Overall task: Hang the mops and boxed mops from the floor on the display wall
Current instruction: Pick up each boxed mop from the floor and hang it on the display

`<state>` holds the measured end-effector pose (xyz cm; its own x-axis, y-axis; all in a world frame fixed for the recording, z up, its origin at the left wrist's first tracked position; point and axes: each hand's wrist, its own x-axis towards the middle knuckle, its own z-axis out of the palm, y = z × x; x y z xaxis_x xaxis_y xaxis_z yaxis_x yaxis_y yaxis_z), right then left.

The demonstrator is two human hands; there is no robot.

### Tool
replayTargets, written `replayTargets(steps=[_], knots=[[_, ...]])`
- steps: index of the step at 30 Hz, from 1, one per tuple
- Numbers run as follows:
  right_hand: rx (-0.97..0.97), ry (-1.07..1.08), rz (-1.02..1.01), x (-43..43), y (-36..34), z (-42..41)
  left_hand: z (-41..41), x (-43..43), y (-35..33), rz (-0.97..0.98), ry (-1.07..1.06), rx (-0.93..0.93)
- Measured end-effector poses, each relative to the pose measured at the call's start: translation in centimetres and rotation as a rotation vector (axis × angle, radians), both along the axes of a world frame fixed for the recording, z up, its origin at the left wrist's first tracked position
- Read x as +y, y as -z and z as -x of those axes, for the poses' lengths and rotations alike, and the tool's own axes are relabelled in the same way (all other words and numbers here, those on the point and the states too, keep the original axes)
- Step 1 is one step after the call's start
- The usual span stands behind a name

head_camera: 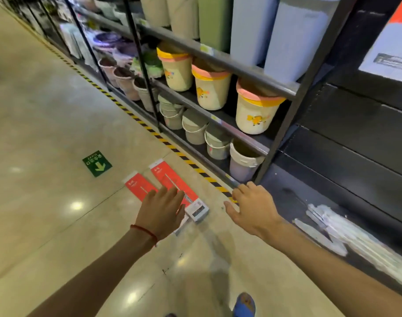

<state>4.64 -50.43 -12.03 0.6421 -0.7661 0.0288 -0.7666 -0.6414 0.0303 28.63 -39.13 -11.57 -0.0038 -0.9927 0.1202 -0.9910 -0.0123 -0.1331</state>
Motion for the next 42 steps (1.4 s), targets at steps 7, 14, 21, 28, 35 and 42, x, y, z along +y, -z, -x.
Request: replayTargets(steps=[7, 14, 21, 28, 35, 42], knots=[[0.009, -0.123, -0.002, 4.9, 1.6, -11.5, -11.5, 8.2, 1.7, -0.024, -0.063, -0.020], [0.026, -0.289, 0.037, 5.7, 3.7, -20.6, -20.2, 10.6, 2.9, -0.048, -0.098, -0.004], [-0.043, -0.376, 0.060, 0.5, 7.9, -29.8, -29.1, 6.4, 6.9, -0.114, -0.187, 0.006], [0.045, -0.371, -0.051, -6.8, 11.7, -39.3, -37.5, -0.8, 10.2, -0.201, -0.280, 0.043], [0.123, -0.283, -0.131, -12.1, 15.0, -47.2, -43.2, -8.0, 14.8, -0.262, -0.269, 0.198], [0.076, -0.186, -0.170, -16.7, 22.2, -54.1, -49.6, -15.5, 23.8, -0.327, -0.124, 0.337]])
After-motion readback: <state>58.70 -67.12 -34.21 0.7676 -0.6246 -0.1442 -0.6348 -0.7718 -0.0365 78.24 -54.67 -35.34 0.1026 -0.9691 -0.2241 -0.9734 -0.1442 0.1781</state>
